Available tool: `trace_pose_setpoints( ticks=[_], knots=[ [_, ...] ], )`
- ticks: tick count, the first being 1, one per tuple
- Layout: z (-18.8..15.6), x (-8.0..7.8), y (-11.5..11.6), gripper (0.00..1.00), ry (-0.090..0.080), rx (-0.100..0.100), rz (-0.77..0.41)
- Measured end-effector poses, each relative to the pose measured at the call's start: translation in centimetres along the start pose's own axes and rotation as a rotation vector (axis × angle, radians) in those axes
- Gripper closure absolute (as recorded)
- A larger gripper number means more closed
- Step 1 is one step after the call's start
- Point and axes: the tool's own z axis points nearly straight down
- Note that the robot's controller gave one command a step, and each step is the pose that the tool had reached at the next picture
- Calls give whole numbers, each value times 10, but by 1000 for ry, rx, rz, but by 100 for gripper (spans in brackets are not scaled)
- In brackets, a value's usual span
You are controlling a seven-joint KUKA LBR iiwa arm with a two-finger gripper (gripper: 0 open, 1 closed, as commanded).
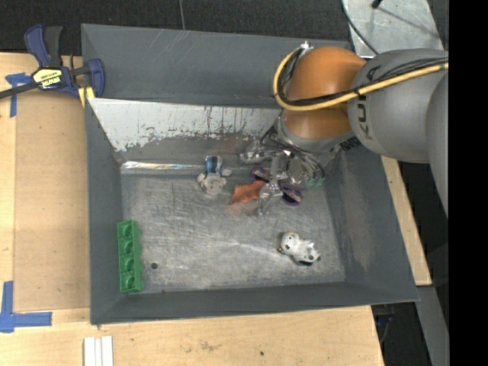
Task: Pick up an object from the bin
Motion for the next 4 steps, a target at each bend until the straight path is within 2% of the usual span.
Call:
trace_pose_setpoints(
  ticks=[1, 2, 3, 4],
  knots=[
    [27, -1, 1, 0, -2, -2, 34],
    [23, -4, -3, 100, -17, -1, 20],
    [23, -4, -3, 100, -17, -1, 20],
    [-51, -7, -3, 100, -8, 1, 21]
  ],
)
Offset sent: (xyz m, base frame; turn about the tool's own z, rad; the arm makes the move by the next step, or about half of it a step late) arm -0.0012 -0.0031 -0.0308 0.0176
